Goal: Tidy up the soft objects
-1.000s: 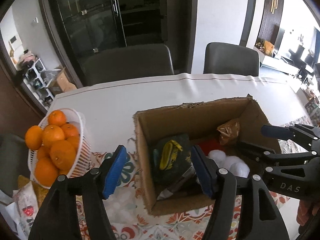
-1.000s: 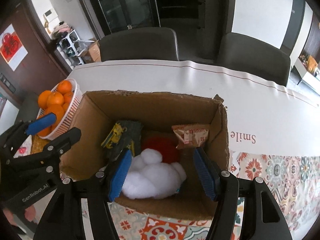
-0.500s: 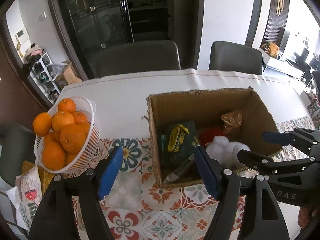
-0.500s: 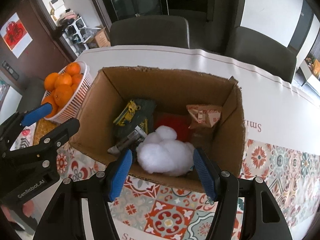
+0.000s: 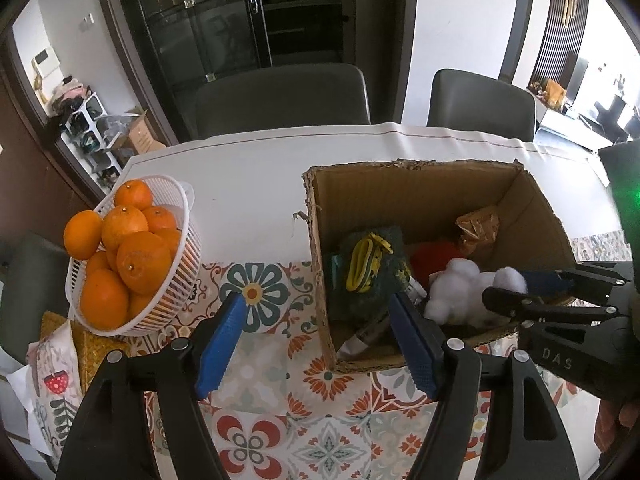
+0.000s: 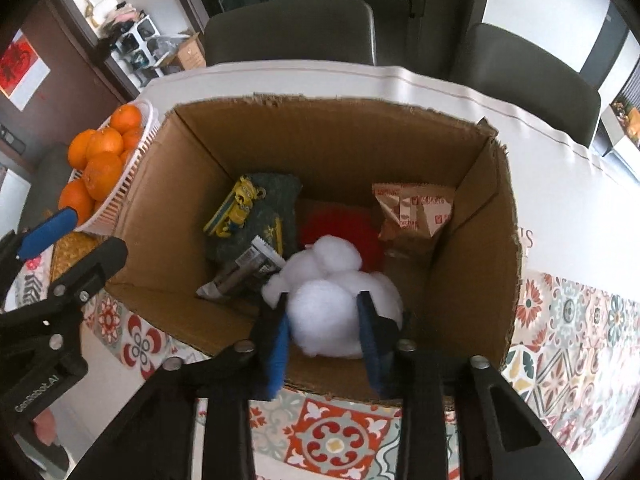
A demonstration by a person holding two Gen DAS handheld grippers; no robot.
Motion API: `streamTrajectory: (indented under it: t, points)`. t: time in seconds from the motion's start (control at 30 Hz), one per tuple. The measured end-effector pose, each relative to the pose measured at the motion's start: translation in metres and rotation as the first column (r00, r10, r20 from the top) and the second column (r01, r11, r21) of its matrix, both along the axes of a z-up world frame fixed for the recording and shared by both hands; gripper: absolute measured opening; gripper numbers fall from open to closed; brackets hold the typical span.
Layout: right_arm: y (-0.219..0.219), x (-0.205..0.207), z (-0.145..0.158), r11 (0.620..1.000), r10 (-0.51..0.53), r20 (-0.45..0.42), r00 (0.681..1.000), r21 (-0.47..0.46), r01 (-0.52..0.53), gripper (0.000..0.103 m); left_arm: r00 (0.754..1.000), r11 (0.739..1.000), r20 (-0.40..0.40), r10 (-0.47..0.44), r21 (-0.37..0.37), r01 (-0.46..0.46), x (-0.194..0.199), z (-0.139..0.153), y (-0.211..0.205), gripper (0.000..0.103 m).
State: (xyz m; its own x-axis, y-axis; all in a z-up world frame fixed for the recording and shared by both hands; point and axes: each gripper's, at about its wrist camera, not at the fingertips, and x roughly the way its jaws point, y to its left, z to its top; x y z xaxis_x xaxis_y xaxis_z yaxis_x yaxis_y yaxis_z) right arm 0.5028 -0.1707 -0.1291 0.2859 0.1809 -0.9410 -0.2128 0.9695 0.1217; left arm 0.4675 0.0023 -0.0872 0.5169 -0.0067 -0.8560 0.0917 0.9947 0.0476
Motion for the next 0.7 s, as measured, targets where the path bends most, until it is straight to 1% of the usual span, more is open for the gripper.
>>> streamTrajectory:
  t: [0.13,0.27,0.4,0.47,0.6,0.7]
  points:
    - [-0.005,0.002,0.019,0.998,-0.032,0.056,0.998,0.06,0.029,0.025,1.0,1.0,0.011,-0.002,-0.023,0.002,0.0,0.005,0.001,0.073]
    - [-0.004,0.001,0.045,0.995,-0.046,0.14,0.989,0.095,0.033,0.024,1.0,0.999,0.031,0.001,-0.049,0.0,0.0,0.016,0.002,0.073]
    - [0.005,0.003,0.066,0.992,-0.035,0.185,0.982,0.122,0.013,0.024,0.998,0.998,0.056,0.017,-0.067,-0.013,0.001,0.027,0.008,0.073]
    - [0.011,0.008,0.071,0.991,-0.031,0.192,0.981,0.133,0.005,0.024,0.997,0.997,0.063,0.038,-0.075,-0.034,0.004,0.032,0.015,0.073]
    - [0.024,0.019,0.073,0.984,-0.016,0.182,0.983,0.176,-0.016,0.024,0.995,0.994,0.065,0.077,-0.084,-0.071,0.007,0.035,0.03,0.073]
    - [0.041,0.025,0.075,0.982,0.022,0.212,0.977,0.181,-0.061,0.024,0.992,0.992,0.066,0.103,-0.084,-0.097,0.009,0.035,0.04,0.073]
